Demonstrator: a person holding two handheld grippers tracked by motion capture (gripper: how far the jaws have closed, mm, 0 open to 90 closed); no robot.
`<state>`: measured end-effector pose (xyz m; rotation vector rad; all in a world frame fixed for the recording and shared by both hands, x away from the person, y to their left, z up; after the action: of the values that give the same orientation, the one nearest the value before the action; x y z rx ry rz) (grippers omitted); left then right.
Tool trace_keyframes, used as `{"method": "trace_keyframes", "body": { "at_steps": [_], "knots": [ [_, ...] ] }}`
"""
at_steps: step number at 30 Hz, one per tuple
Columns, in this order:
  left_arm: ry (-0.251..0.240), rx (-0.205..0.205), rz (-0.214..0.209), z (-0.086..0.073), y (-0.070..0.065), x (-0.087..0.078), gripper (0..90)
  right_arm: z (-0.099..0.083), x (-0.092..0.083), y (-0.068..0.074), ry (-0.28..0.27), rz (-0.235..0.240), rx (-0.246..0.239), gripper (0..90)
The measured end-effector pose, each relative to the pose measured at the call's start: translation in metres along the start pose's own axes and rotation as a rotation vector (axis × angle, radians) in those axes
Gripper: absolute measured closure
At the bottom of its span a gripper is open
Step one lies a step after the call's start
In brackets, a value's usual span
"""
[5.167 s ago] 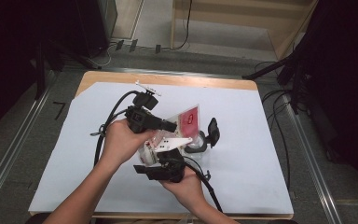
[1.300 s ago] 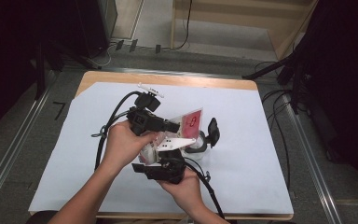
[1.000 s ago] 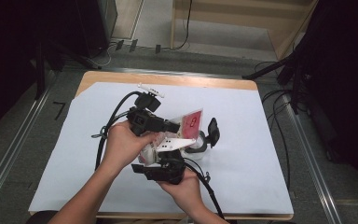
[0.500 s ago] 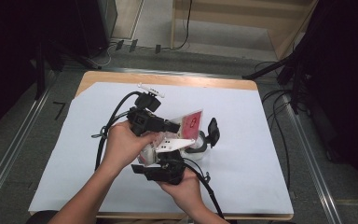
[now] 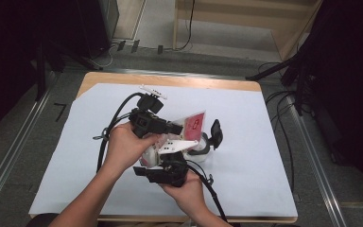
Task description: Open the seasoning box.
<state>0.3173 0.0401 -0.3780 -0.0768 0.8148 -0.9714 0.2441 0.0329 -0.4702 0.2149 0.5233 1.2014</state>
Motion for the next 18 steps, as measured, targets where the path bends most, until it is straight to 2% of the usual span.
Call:
{"method": "trace_keyframes", "body": {
  "at_steps": [10, 18],
  "knots": [
    [-0.007, 0.013, 0.002, 0.0001, -0.0002, 0.0006, 79.6, 0.0002, 0.0001, 0.0002, 0.002, 0.002, -0.001, 62.1],
    [-0.009, -0.008, -0.005, -0.0001, -0.0007, 0.0007, 80.2, -0.0001, 0.0000, 0.0009, 0.001, 0.004, -0.009, 61.3]
  ]
}}
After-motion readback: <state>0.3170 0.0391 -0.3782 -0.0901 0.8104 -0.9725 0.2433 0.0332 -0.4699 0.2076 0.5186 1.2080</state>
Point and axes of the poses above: each handheld gripper's, and its own axes: x roughly forward along the jaws, z roughly out of its top, y roughly to its left, the point moved 7 cm from there along x, roughly forward along the jaws, and after that the axes turned 9 degrees about -y, right-handed, at the moved point
